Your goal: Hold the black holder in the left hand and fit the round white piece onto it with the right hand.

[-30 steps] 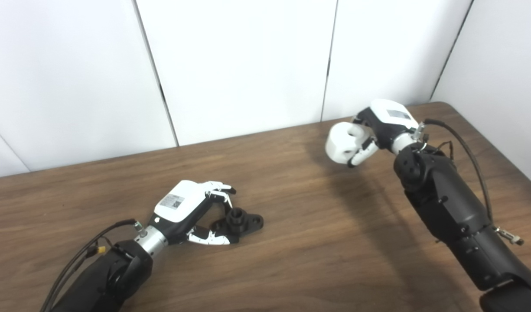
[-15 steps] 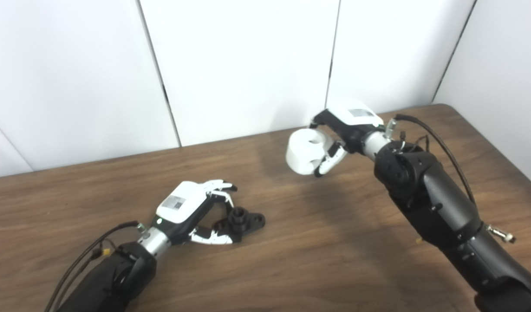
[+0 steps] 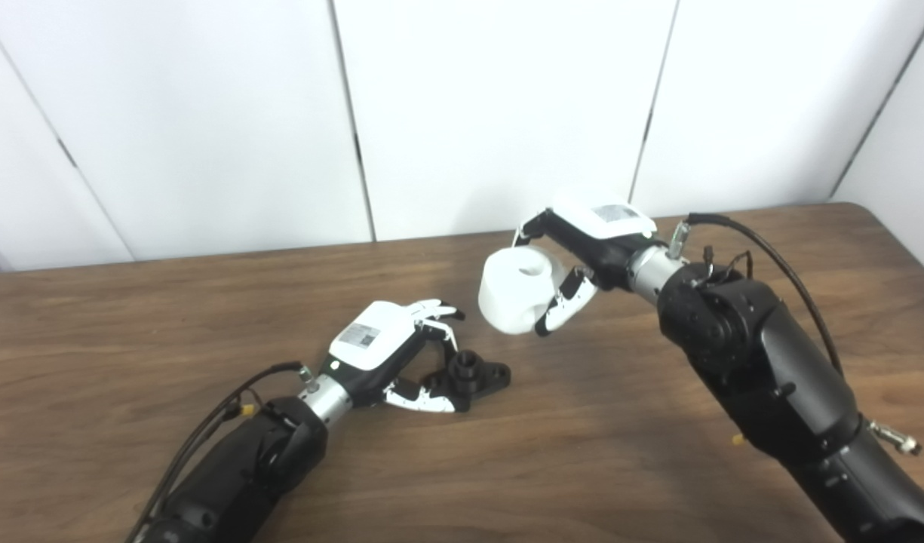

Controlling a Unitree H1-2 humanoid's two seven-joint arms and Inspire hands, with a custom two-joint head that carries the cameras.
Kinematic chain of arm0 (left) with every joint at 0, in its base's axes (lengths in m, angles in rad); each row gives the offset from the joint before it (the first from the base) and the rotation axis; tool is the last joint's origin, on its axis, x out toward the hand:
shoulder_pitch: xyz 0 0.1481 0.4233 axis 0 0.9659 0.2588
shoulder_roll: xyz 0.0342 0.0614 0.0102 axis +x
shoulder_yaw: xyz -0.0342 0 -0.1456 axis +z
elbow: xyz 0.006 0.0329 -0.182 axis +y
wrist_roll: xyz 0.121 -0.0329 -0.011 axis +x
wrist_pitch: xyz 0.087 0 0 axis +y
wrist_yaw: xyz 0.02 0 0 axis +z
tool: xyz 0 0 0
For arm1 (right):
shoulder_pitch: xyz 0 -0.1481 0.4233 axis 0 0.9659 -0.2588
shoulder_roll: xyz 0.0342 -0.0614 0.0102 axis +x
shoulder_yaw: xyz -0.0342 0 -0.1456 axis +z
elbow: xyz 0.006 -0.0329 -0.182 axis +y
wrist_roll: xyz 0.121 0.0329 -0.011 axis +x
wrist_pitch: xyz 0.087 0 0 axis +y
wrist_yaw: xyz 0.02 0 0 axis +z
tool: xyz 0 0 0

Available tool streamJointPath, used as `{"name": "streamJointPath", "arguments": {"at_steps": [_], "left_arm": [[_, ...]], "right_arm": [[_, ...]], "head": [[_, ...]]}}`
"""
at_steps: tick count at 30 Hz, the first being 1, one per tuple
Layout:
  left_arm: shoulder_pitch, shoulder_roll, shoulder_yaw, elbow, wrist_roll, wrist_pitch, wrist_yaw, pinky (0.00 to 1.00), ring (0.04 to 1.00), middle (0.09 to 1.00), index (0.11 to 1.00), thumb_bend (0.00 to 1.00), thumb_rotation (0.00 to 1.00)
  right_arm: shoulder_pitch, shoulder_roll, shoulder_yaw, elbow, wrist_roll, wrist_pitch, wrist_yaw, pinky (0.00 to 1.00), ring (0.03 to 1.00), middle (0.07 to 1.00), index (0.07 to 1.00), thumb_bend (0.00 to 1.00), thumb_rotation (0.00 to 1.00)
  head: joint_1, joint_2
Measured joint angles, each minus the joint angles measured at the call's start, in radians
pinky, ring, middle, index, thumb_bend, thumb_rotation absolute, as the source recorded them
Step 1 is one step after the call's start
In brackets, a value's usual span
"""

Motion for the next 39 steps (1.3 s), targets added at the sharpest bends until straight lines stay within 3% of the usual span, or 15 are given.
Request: {"name": "streamJointPath", "arguments": {"at_steps": [21,39], "left_arm": [[-0.003,-0.018,-0.006,-0.009,0.009,0.051,-0.006,0.72,0.9,0.864,0.489,0.52,0.08],[0.002,-0.021,-0.01,-0.027,0.009,0.083,-0.006,0.72,0.904,0.864,0.488,0.52,0.08]], "right_arm": [[-0.002,0.065,0.038,0.043,0.002,-0.079,0.002,0.78,0.787,0.736,0.482,0.52,0.14],[-0.002,0.083,0.039,0.1,0.024,-0.081,0.003,0.78,0.798,0.744,0.482,0.52,0.14]], "head": [[0.054,0.025],[0.071,0.034]]}}
